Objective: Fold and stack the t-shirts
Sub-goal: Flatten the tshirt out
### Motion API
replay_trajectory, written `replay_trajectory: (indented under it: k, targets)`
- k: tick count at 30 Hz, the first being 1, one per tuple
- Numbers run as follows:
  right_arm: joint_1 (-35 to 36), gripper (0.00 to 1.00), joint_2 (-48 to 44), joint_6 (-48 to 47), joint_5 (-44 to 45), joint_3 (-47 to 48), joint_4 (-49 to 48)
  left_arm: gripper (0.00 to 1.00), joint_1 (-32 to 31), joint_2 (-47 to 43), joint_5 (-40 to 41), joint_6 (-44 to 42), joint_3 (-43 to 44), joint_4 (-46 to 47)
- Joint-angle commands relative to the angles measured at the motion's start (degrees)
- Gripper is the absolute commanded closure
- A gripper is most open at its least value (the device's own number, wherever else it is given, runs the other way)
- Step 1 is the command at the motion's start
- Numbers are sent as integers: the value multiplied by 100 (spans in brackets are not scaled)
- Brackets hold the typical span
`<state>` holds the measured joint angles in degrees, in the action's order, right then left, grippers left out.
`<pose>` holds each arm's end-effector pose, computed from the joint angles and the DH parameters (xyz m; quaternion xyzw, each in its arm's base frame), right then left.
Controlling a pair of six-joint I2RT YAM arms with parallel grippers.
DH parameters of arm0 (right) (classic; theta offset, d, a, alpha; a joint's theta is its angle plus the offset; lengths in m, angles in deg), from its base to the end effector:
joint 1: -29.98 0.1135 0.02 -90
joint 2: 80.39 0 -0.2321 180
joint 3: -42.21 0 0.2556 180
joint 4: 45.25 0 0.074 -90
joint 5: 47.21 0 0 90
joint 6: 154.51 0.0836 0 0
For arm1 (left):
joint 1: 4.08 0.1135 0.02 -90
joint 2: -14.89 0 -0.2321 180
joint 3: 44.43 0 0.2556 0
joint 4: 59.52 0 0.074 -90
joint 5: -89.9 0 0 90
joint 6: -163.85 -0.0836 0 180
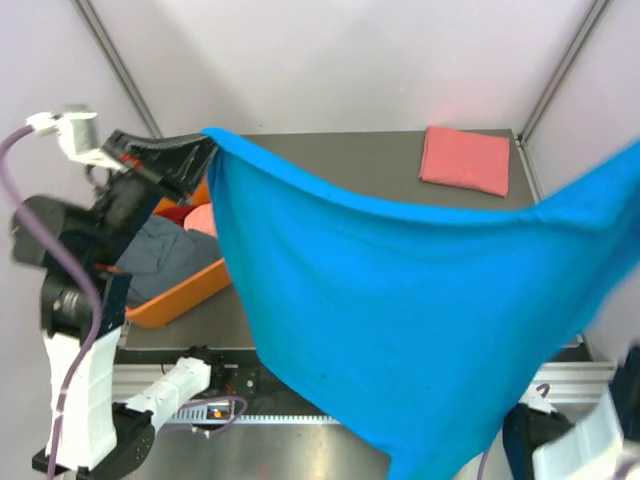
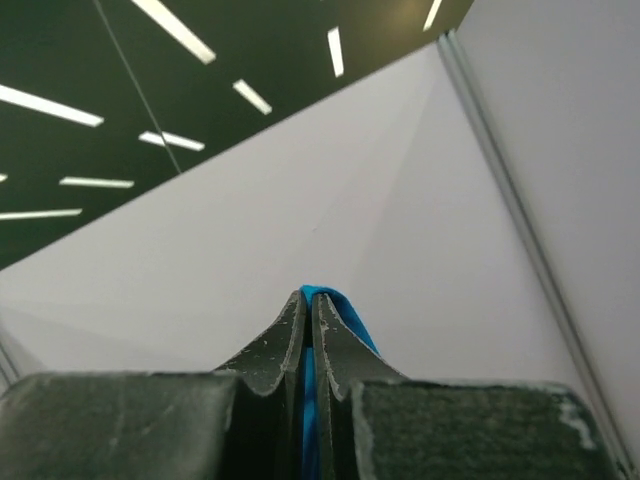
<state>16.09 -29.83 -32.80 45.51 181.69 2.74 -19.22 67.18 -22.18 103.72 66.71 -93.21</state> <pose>-0.0045 -0.0030 0.6515 0.1808 0.3743 0.1311 0.9000 0.1340 -0.0688 0.5803 0.0929 0.5426 -0.4120 0.7261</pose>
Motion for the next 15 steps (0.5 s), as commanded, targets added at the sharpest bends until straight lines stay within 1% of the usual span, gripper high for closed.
replay_trajectory:
  k: [1,3,4,6,7,8,10,11,12,13,14,15]
  targets:
    - [44,100,1320,318,-910,-452,-812,100,28,622,65,-139,-404,508]
    - [44,100,1875,511,-1142,-209,-1067,100,28,834,108,-165,-588,771]
    - [44,100,2426,591,-1212,106,-1208,100,28,1044,204,-165,-632,886]
    - [44,100,2991,923,-1423,476,-1759,100,28,1291,327,-227,-607,1149]
    - [44,100,3699,1082,-1502,1175,-1884,100,20,1579,389,-253,-537,1185]
    - [44,100,4098,1223,-1650,1582,-2034,100,28,1739,485,-366,-414,1221]
    - [44,100,4984,1854,-1722,2312,-2928,100,28,2221,582,-455,25,1361]
    - [27,100,5189,2118,-1505,2385,-3288,100,28,2380,644,-543,183,1422]
    - [-34,100,5331,2347,-1372,2438,-3997,100,28,2556,670,-578,559,1467]
    - [-61,100,5480,2523,-1171,2508,-4152,100,28,2862,653,-605,754,1519]
    - [-105,100,5499,2560,-655,2509,-4205,100,28,3005,679,-631,947,1520]
    - [-227,100,5490,2612,-520,2431,-4598,100,28,3128,705,-623,1271,1520]
